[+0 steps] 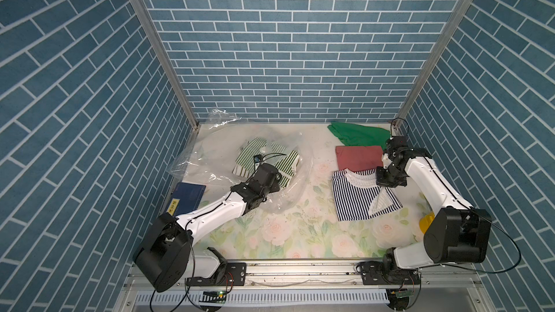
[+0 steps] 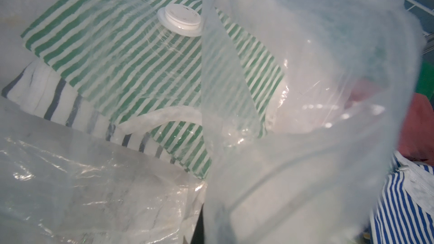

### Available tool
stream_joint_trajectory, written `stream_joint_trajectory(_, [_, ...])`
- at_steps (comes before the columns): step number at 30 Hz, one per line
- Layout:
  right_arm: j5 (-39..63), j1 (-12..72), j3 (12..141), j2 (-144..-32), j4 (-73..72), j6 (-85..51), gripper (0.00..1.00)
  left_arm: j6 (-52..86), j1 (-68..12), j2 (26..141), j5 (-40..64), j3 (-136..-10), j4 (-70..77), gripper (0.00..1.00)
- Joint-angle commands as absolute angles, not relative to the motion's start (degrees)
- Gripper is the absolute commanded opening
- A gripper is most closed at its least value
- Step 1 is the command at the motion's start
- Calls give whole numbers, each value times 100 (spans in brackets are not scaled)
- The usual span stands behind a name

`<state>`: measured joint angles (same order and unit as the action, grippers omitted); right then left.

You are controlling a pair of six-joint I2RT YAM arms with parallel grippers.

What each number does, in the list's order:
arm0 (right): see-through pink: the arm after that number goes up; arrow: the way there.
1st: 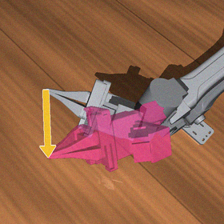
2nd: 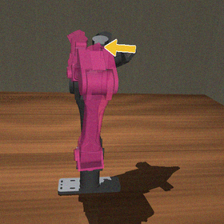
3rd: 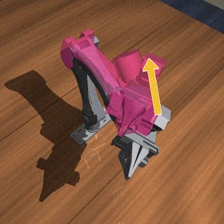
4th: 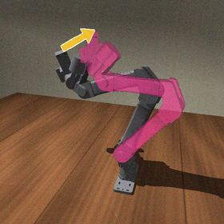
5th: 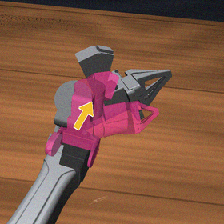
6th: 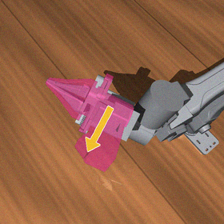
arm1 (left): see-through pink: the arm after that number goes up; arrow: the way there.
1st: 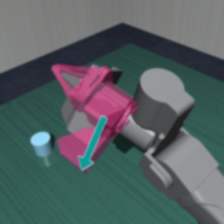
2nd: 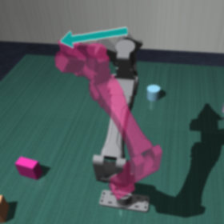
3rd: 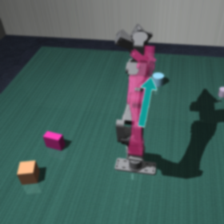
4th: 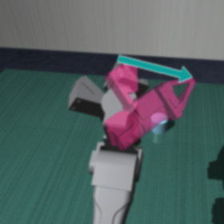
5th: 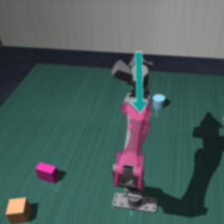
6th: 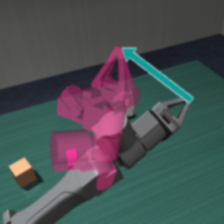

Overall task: Take the tank top out of the vacuum bag
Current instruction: Take out the tank top from the vacuum bag.

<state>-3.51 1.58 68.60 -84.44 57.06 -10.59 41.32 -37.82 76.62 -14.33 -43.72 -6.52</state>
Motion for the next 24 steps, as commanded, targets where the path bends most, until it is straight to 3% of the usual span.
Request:
stream_joint_trajectory(1, [-679, 21, 6684, -8631, 5310, -1254, 3, 4061, -3744, 7669, -1526, -4430, -712, 0])
stream_joint_trajectory(8, [-747, -196, 6494, -8912, 5020, -1380, 3, 4048, -3744, 7674, -1548, -4463, -728, 0])
stream_joint_trajectory(13, [-649, -446, 6319, -8829, 4566, -1484, 19, 4041, -3732, 7676, -1535, -4456, -723, 0])
stream_joint_trajectory(14, [-669, -458, 6319, -8814, 4493, -1515, 27, 4026, -3727, 7682, -1524, -4469, -728, 0])
stream_joint_trajectory(17, [-938, -484, 6344, -8704, 4300, -1626, 72, 3993, -3720, 7707, -1503, -4500, -738, 0])
stream_joint_trajectory(19, [-1089, -483, 6347, -8520, 4188, -1704, 90, 3981, -3718, 7711, -1503, -4517, -749, 0])
stream_joint_trajectory(20, [-1144, -483, 6337, -8407, 4123, -1727, 94, 3980, -3718, 7712, -1503, -4525, -764, 0])
stream_joint_trajectory(24, [-859, -492, 6287, -8103, 3933, -1740, 93, 3981, -3709, 7682, -1503, -4511, -764, 0])
